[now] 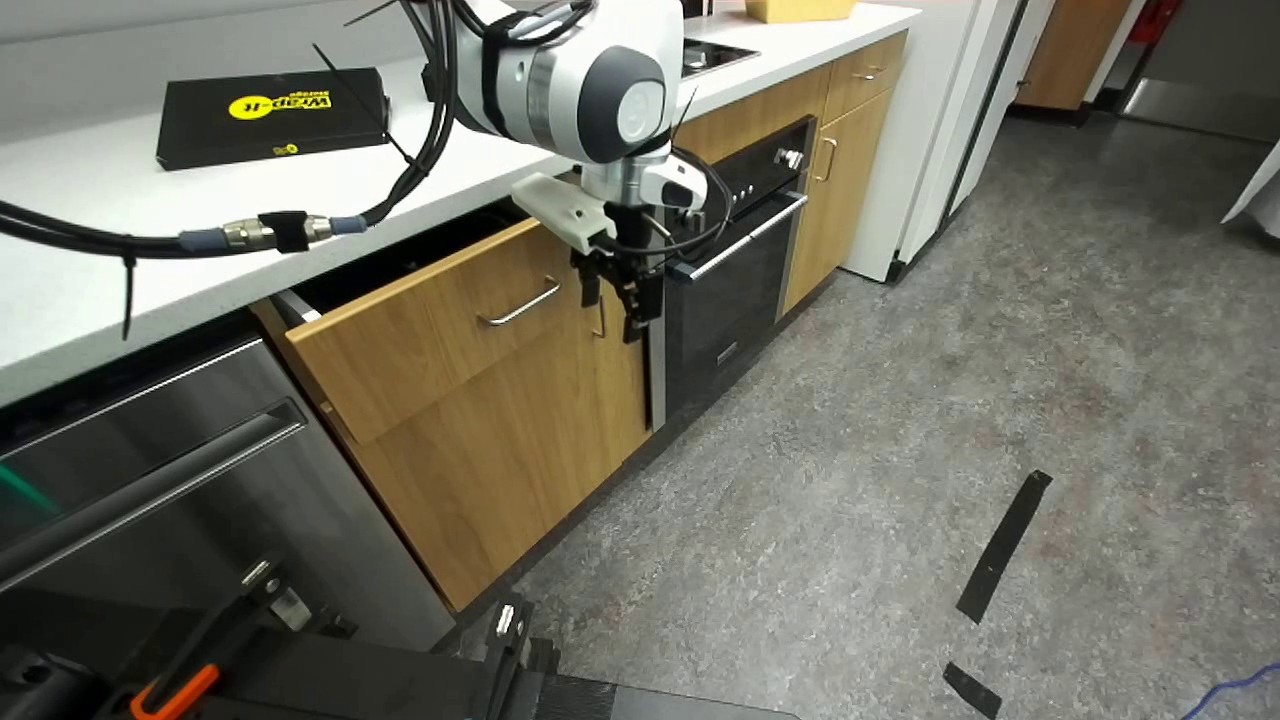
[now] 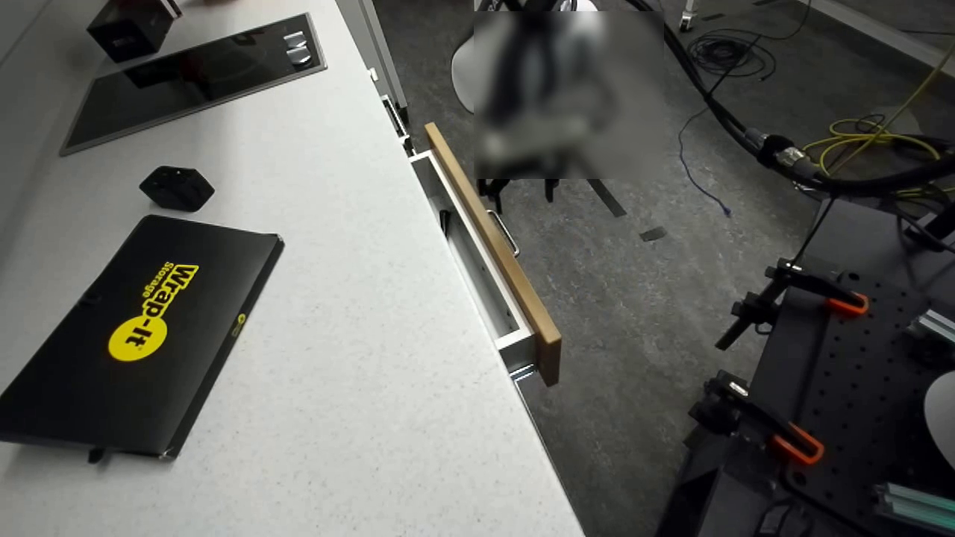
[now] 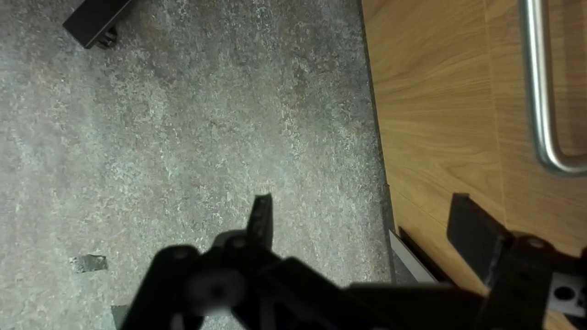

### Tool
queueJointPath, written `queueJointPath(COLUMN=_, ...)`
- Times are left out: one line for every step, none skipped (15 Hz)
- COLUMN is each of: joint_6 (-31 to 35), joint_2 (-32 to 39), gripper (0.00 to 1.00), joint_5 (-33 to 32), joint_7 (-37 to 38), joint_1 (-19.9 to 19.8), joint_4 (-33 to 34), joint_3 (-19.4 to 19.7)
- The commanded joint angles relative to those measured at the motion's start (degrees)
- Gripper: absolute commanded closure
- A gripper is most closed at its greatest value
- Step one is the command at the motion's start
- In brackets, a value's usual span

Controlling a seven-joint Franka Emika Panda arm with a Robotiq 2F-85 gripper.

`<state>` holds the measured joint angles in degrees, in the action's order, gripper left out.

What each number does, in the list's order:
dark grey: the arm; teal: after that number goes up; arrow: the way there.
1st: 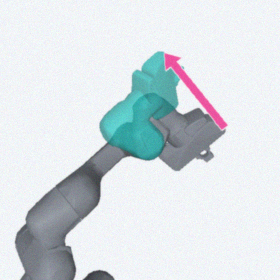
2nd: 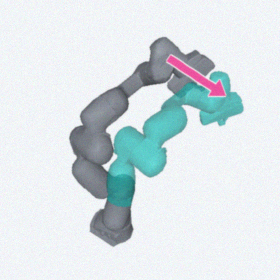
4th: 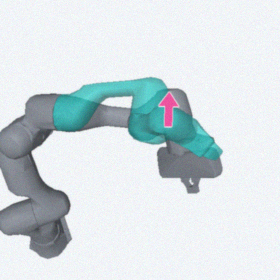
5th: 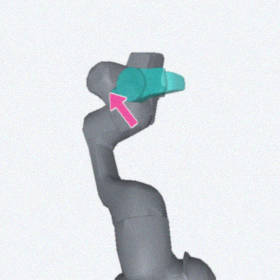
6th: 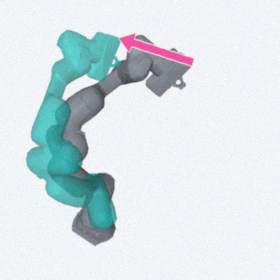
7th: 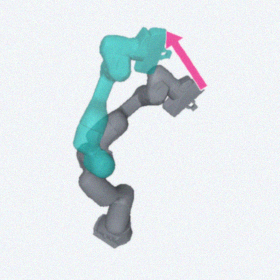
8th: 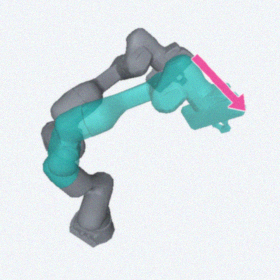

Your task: Close the drawer fully

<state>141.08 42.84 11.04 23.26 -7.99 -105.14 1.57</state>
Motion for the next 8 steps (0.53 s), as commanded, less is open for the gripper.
queueJointPath(joint_6=0.21, joint_2=1.19, gripper=0.00, joint_5=3.00, joint_7=-2.66, joint_1=0.43, joint_4=1.34, joint_3=-0.27)
queueJointPath(joint_6=0.28, joint_2=1.68, gripper=0.00, joint_5=3.72, joint_7=-3.03, joint_1=0.28, joint_4=1.92, joint_3=-0.99)
queueJointPath(joint_6=0.57, joint_2=2.09, gripper=0.00, joint_5=4.74, joint_7=-3.98, joint_1=0.11, joint_4=2.29, joint_3=-2.02)
queueJointPath(joint_6=0.97, joint_2=2.21, gripper=0.00, joint_5=5.67, joint_7=-4.93, joint_1=0.17, joint_4=2.27, joint_3=-2.89)
queueJointPath(joint_6=1.41, joint_2=2.38, gripper=0.00, joint_5=6.38, joint_7=-5.61, joint_1=0.41, joint_4=2.36, joint_3=-3.64)
queueJointPath(joint_6=1.53, joint_2=2.38, gripper=0.00, joint_5=7.27, joint_7=-6.62, joint_1=0.32, joint_4=2.27, joint_3=-4.52)
queueJointPath(joint_6=1.87, joint_2=2.37, gripper=0.00, joint_5=7.98, joint_7=-7.34, joint_1=0.64, joint_4=2.19, joint_3=-5.34)
queueJointPath(joint_6=2.12, joint_2=2.56, gripper=0.00, joint_5=8.68, joint_7=-8.25, joint_1=0.86, joint_4=2.20, joint_3=-6.27)
